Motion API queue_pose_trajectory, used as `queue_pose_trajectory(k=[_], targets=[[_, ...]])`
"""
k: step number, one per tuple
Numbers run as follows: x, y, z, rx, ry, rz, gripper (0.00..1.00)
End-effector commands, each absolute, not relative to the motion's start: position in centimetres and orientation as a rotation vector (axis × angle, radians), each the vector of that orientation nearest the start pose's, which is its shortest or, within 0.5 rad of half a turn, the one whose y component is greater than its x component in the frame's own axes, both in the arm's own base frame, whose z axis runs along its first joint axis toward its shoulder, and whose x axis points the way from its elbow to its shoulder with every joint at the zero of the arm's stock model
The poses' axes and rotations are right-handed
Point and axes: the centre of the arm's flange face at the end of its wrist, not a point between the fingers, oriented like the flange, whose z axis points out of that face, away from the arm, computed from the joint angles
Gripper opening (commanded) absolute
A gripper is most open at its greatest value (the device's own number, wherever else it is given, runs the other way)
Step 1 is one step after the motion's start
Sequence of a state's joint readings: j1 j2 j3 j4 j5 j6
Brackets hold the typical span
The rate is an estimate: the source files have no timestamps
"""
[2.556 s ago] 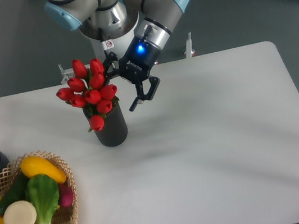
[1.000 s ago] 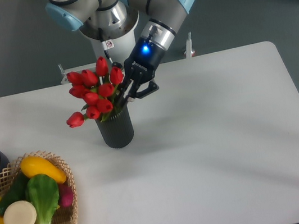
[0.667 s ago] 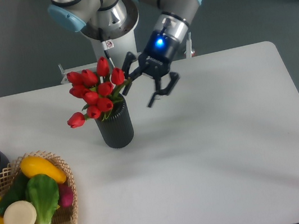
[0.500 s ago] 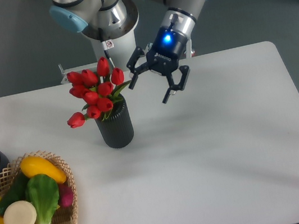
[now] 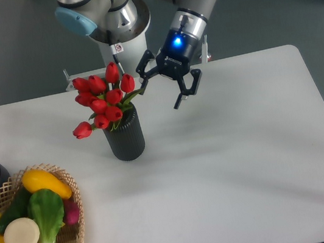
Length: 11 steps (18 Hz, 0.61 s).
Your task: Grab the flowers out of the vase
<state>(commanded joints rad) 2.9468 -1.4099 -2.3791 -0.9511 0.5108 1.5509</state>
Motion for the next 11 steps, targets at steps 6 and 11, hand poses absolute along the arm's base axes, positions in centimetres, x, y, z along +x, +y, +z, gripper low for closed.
queue_pose_trajectory(k=[6, 11], targets=[[-27.4, 28.0, 29.4, -2.064, 0.172, -0.155, 1.00], [-26.3, 29.7, 30.0, -1.937, 0.187, -0.208, 1.00]])
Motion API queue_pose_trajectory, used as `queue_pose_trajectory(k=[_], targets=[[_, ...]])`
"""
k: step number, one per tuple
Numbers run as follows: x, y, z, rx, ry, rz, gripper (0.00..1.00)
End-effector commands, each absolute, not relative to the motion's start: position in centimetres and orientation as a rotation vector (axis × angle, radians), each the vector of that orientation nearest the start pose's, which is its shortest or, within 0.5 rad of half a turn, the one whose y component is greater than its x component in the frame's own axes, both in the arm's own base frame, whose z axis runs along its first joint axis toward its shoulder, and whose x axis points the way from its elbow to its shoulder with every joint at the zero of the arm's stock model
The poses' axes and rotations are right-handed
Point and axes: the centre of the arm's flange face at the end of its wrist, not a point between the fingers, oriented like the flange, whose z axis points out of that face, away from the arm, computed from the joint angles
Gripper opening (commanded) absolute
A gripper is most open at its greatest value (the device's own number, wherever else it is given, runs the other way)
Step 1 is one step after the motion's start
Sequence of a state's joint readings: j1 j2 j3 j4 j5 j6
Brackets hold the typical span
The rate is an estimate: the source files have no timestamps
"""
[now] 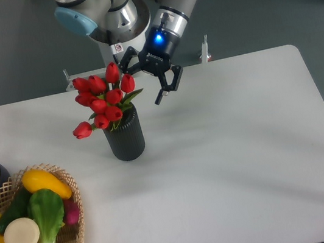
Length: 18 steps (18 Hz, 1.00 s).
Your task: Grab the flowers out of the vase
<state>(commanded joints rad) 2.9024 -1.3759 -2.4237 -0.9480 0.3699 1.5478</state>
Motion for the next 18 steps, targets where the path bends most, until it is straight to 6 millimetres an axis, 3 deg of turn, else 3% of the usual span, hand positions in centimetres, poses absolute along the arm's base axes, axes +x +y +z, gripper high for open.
queue_pose_trajectory(k=[12, 13, 15, 16, 17, 18], targets=[[-26.6, 32.1, 30.6, -1.873, 0.231, -0.264, 0.97], [-26.7, 32.3, 30.7, -1.872, 0.236, -0.264, 0.81], [-26.6, 32.4, 30.5, -1.873, 0.233, -0.272, 0.33], [-26.3, 32.4, 30.3, -1.874, 0.229, -0.282, 0.17], [-26.0, 32.5, 30.2, -1.874, 0.233, -0.289, 0.03], [-26.0, 32.6, 30.1, -1.875, 0.232, -0.293, 0.00]])
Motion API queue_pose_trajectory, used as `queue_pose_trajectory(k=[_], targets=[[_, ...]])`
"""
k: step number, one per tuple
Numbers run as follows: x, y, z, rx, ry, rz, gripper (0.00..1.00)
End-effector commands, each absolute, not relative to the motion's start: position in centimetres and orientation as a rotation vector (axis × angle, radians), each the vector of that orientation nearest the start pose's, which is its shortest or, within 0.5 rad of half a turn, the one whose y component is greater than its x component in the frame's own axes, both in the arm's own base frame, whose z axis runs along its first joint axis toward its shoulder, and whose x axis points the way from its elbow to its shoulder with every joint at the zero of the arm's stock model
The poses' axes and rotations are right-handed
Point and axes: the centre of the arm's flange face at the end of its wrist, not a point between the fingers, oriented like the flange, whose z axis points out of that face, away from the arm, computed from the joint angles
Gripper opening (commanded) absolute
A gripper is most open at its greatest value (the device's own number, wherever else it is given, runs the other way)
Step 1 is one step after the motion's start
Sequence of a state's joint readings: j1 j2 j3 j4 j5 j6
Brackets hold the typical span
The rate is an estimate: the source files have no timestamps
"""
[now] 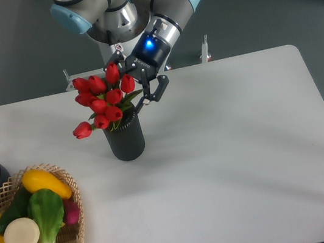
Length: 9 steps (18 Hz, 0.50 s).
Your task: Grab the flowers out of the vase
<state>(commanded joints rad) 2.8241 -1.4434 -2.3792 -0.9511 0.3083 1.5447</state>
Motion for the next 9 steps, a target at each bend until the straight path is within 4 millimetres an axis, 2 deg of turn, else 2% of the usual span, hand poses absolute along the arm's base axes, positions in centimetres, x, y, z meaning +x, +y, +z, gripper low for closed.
queue_pose_trajectory(k=[4, 9], targets=[[-26.0, 32.6, 30.4, -1.874, 0.235, -0.288, 0.00], [-26.4, 32.7, 31.8, -1.864, 0.245, -0.264, 0.00]])
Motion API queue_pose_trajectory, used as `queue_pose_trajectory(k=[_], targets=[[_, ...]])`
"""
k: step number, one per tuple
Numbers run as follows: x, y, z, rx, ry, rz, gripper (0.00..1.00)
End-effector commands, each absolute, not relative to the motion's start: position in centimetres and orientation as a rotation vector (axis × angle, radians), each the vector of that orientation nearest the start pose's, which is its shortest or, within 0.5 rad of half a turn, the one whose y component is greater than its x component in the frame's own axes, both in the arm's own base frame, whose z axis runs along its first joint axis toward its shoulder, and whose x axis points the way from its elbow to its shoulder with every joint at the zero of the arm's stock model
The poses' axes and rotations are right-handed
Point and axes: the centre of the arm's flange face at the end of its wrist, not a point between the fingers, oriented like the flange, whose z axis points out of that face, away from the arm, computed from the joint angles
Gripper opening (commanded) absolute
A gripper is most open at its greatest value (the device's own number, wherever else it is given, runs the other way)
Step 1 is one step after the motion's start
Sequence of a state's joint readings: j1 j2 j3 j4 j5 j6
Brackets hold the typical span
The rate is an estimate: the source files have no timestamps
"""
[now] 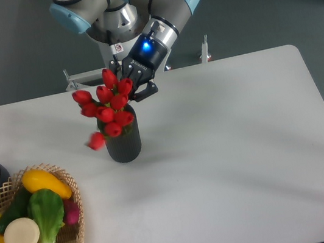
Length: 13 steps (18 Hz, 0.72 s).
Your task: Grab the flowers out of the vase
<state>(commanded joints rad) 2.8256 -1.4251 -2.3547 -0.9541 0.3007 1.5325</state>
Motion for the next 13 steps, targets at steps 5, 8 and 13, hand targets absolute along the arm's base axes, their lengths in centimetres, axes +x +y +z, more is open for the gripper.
queue_pose_trajectory(k=[5, 8, 13], targets=[[-26.8, 32.6, 32.9, -1.849, 0.206, -0.276, 0.00], [-27.0, 32.8, 34.9, -1.814, 0.172, -0.290, 0.00], [-28.2, 32.9, 38.0, -1.817, 0.096, -0.316, 0.00]])
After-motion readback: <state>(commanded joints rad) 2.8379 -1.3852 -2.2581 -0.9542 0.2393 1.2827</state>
